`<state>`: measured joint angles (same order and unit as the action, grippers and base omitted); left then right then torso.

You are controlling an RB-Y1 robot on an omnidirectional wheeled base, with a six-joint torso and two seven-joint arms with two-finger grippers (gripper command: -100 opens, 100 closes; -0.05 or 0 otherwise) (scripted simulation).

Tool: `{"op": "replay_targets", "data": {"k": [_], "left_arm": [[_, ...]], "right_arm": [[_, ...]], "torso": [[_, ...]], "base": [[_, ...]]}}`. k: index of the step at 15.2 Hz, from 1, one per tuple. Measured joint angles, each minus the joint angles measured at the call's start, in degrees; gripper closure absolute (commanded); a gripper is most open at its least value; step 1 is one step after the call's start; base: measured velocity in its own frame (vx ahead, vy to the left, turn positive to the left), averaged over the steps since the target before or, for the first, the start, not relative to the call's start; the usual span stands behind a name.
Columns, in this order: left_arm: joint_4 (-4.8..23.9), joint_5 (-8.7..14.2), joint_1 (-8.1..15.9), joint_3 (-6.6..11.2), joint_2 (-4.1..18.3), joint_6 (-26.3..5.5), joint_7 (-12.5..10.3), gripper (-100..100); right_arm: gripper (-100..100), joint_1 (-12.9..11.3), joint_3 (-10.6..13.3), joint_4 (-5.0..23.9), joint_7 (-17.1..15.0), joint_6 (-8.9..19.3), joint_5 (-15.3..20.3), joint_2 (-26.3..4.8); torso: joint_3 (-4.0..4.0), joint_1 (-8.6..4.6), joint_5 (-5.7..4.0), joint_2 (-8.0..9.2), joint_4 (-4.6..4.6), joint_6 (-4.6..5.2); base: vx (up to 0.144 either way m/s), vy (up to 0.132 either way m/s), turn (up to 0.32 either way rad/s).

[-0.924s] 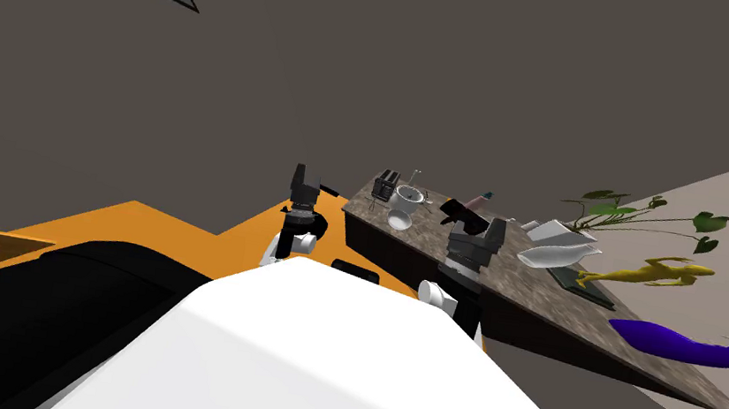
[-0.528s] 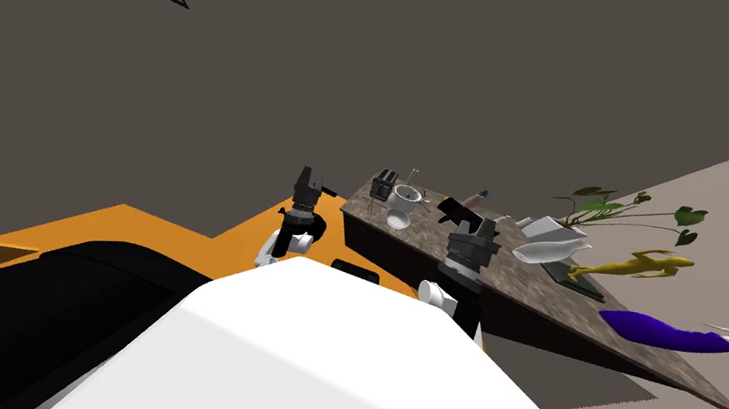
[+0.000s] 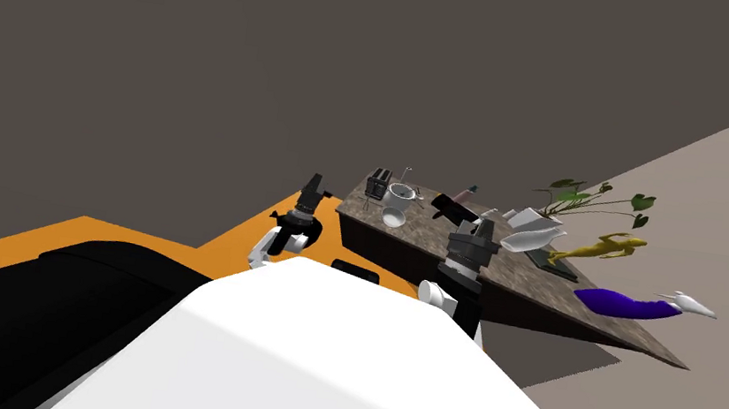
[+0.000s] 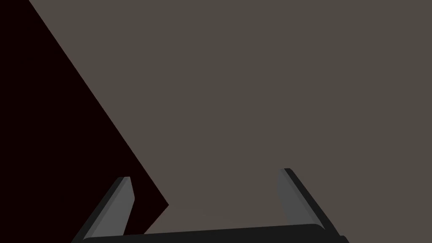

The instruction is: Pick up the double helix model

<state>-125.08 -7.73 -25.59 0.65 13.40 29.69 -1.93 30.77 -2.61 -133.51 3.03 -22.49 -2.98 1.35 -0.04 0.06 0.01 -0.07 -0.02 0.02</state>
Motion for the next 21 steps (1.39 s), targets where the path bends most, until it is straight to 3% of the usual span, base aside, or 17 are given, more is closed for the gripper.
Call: {"op": "replay_targets", "data": {"k": [11, 21], "left_arm": [[4.4, -4.4, 0.7, -0.23, 11.3, -0.7, 1.6, -100], [10.9, -10.3, 1.7, -0.54, 22.9, -1.3, 3.7, -100]], "right_arm": [[0, 0.0, 0.0, 0.0, 0.0, 0.0, 0.0, 0.0], [0, 0.0, 0.0, 0.0, 0.0, 0.0, 0.0, 0.0]], "torso": [[-0.01, 0.00, 0.00, -0.02, 0.00, 0.01], [-0.04, 0.02, 0.00, -0.07, -0.01, 0.04]], "base": [[0.016, 0.010, -0.172], [0.020, 0.018, -0.226]]}}
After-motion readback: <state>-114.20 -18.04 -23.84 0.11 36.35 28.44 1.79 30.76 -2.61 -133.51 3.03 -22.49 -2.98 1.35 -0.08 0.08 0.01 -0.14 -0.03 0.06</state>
